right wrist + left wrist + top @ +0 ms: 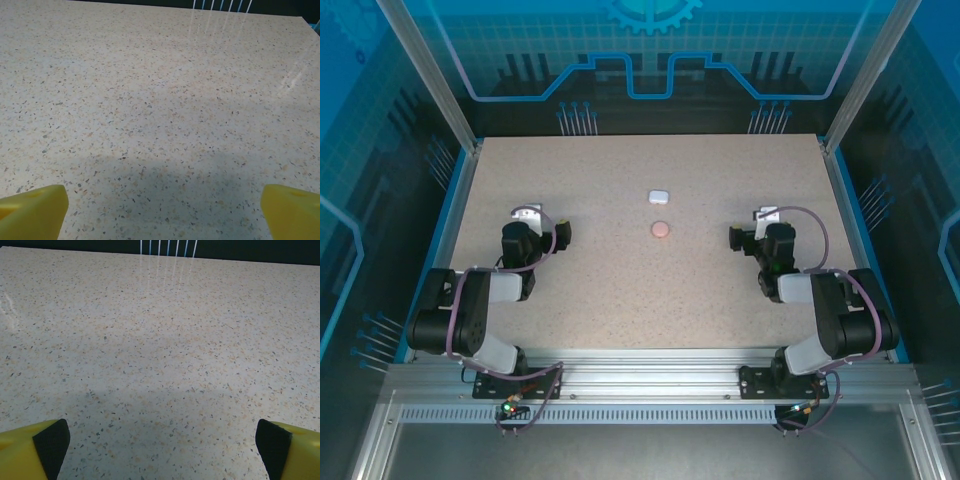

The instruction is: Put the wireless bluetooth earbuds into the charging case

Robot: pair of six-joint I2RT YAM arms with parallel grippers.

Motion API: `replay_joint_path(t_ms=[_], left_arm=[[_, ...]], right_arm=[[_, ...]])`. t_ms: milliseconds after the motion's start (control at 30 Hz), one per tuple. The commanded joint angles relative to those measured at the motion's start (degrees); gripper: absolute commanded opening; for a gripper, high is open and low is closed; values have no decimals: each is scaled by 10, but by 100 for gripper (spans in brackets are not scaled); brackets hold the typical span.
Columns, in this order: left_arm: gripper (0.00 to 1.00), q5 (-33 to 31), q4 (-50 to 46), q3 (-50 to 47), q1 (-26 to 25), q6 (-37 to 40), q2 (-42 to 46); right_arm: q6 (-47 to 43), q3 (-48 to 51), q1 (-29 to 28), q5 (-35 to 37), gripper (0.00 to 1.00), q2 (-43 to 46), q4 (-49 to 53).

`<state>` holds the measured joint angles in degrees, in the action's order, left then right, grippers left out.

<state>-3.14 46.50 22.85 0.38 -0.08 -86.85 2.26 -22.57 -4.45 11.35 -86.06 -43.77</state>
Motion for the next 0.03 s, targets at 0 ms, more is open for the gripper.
replay_joint_path(t_ms=[0], left_arm=[[99,10,-1,5,1,-5,-3]], right_arm=[[-5,-11,5,-11,100,1,-13]])
